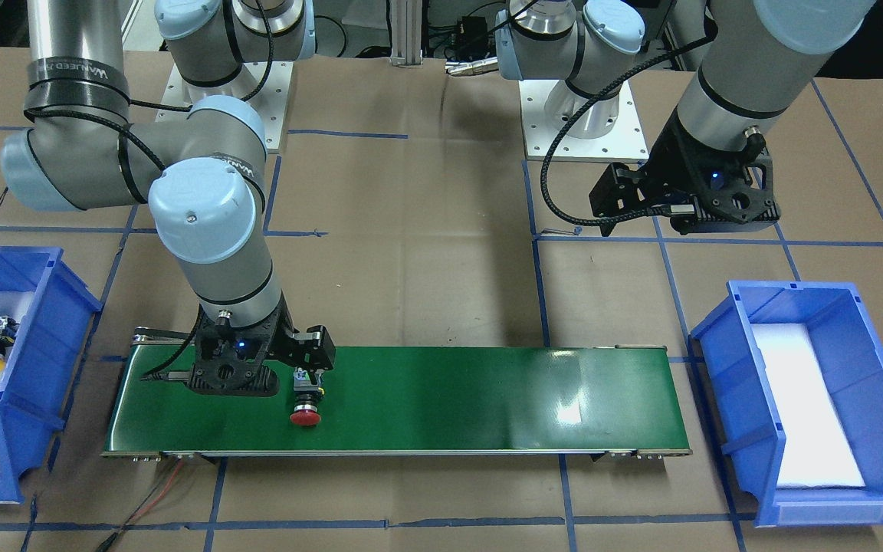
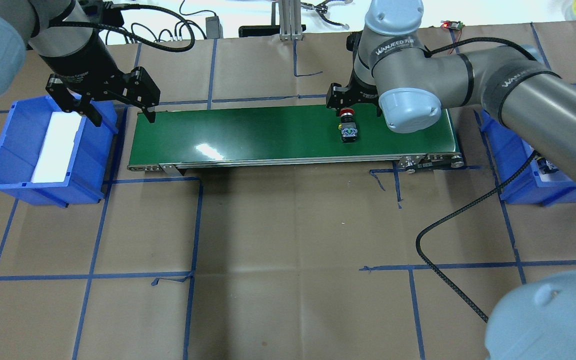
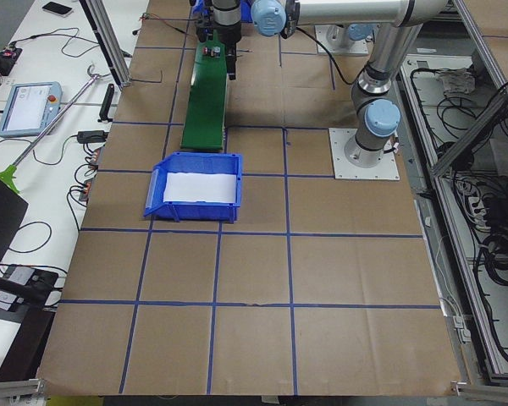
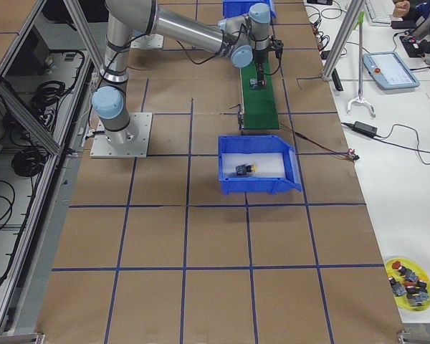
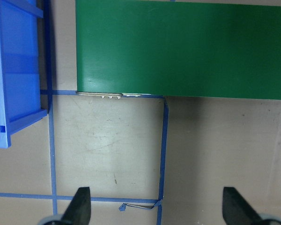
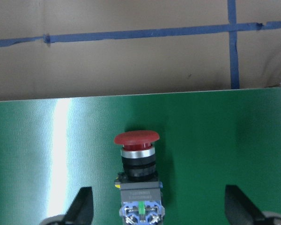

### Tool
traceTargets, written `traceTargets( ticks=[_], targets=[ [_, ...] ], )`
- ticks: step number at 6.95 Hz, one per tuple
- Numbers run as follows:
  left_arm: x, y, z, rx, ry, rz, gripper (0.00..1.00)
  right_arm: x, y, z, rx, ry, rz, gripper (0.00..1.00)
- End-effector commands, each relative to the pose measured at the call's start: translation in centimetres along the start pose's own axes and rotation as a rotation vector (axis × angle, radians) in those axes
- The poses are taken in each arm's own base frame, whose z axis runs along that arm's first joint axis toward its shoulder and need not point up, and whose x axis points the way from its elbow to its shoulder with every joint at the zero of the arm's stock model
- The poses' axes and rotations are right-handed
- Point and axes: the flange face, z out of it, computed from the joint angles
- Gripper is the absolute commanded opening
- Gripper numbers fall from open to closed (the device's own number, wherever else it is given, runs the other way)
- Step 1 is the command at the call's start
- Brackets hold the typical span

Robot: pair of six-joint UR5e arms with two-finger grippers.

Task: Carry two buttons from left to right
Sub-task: 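Grasp the red button on the belt with the right gripper and lift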

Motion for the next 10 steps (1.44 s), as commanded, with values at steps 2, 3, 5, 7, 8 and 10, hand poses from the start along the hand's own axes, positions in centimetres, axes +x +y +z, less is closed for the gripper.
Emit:
traceTargets(
  ticks=[2, 3, 5, 7, 8, 10],
  targets=[
    [0.0, 0.1, 0.3, -0.005, 0.001, 0.000, 1.00, 1.2, 2.2, 3.2, -0.015, 0.000, 0.001, 0.99],
    [0.0, 0.1, 0.3, -0.005, 0.001, 0.000, 1.00, 1.3, 2.5, 3.6, -0.023, 0.002, 0.001, 0.99],
    [0.0, 0.1, 0.3, -0.005, 0.001, 0.002, 1.00, 1.4, 2.5, 4.9, -0.041, 0.013, 0.001, 0.81],
    [0.0, 0.1, 0.2, -0.004, 0.001, 0.002, 1.00, 1.9, 1.9, 3.9, -0.021, 0.020, 0.000, 0.30],
    [0.0, 0.1, 0.1, -0.002, 0.001, 0.002, 1.00, 2.7, 1.4, 3.4, -0.012, 0.022, -0.006, 0.12],
    [0.0, 0.1, 0.1, -0.002, -0.001, 0.003, 1.00, 4.2, 0.9, 1.1, 0.027, 0.034, -0.015, 0.04]
  ],
)
